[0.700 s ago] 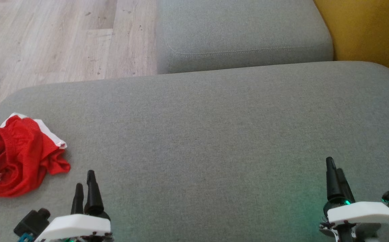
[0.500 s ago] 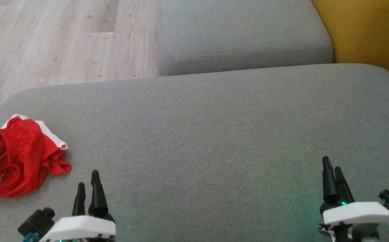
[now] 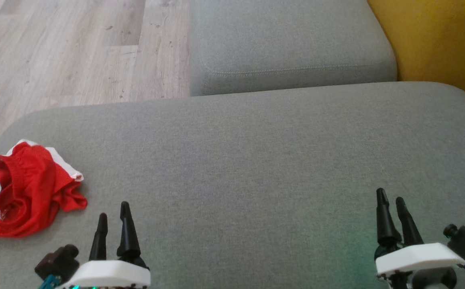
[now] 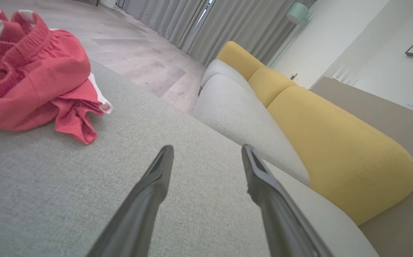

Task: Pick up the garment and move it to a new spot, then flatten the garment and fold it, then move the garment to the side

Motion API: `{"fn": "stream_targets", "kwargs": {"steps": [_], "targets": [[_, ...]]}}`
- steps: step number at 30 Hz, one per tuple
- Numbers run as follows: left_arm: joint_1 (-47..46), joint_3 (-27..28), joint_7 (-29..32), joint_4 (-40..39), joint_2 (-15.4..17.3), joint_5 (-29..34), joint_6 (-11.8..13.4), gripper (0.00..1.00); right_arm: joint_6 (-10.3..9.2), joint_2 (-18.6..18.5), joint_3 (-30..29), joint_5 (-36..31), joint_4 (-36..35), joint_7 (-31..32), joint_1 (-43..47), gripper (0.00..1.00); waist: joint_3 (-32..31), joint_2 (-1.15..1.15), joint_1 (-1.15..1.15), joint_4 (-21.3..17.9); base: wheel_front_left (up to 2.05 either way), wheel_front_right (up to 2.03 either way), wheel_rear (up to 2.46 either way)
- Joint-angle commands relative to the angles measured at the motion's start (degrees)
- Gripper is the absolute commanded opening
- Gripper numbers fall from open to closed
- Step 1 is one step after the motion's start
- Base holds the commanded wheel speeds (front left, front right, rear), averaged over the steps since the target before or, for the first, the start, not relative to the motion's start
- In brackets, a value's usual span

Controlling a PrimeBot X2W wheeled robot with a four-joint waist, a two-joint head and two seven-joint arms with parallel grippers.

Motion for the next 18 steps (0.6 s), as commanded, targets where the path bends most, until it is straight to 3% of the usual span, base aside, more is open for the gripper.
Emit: {"fn": "stream_targets", "kwargs": {"steps": [1, 18], "targets": [[-1.17, 0.37, -0.82, -2.41, 0.36, 1.84, 0.20, 1.00, -0.03, -0.40, 1.36, -1.88, -2.33, -0.93, -0.94, 1.00, -0.13, 0.00, 0.00, 0.01, 0.00, 0.00, 0.00], [0.32, -1.44, -3.88, -3.95, 0.42, 14.94, 1.38, 1.00, -0.03, -0.47, 3.88, -15.02, -3.88, -3.96, 0.40, 1.00, -1.72, 0.00, 0.00, 0.36, 0.00, 0.00, 0.00]]}}
